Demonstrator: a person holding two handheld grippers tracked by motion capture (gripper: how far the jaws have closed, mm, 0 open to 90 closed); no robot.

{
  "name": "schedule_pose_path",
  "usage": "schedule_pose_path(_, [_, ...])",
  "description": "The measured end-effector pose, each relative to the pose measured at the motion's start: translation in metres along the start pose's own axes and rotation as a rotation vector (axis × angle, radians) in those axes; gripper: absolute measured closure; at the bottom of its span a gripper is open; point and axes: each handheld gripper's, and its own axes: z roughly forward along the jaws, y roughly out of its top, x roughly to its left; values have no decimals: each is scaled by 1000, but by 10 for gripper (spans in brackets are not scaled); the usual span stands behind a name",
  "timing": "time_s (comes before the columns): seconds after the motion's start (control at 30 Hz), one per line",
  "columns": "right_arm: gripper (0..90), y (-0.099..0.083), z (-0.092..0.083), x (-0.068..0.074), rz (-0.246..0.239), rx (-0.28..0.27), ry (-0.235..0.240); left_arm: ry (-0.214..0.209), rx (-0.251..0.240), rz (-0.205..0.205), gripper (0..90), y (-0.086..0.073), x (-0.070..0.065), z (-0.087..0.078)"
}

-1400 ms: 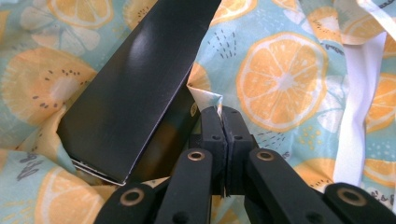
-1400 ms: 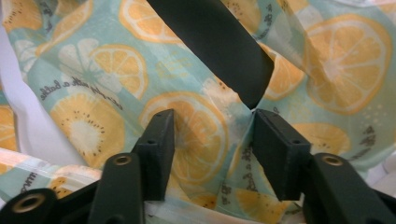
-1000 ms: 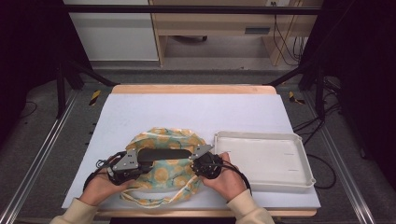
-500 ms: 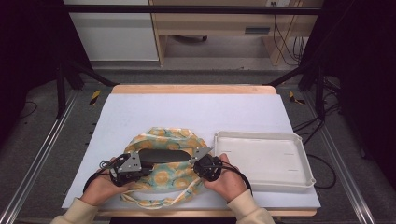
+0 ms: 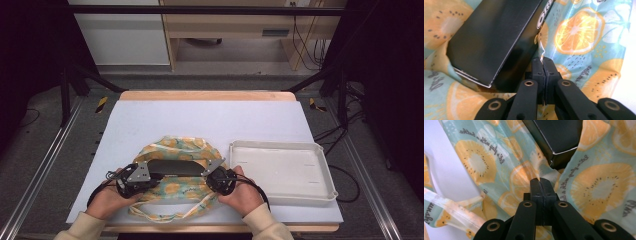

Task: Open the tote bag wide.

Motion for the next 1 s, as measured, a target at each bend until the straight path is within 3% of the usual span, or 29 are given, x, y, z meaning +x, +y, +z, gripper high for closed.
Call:
schedule_pose_path(0.1, [900, -1, 0, -1, 9, -21, 0, -2, -7, -1, 893, -1, 0, 0])
schedule_pose_path(0.2, [793, -2, -3, -3, 20, -42, -8, -4, -10, -2, 893, -1, 0, 0])
schedule_pose_path(0.23, [771, -2, -4, -4, 24, -52, -10, -9, -24, -17, 893, -1, 0, 1])
schedule_pose_path(0.63, [538, 1, -28, -11, 51, -138, -2, -9, -32, -19, 893, -1, 1, 0])
schedule_pose_path(0.8, [573, 7, -44, -14, 35, -185, 1, -5, -33, -21, 893, -1, 0, 0])
schedule_pose_path(1.0, [732, 19, -55, -29, 31, -216, -69, 1, -31, -18, 894, 0, 0, 0])
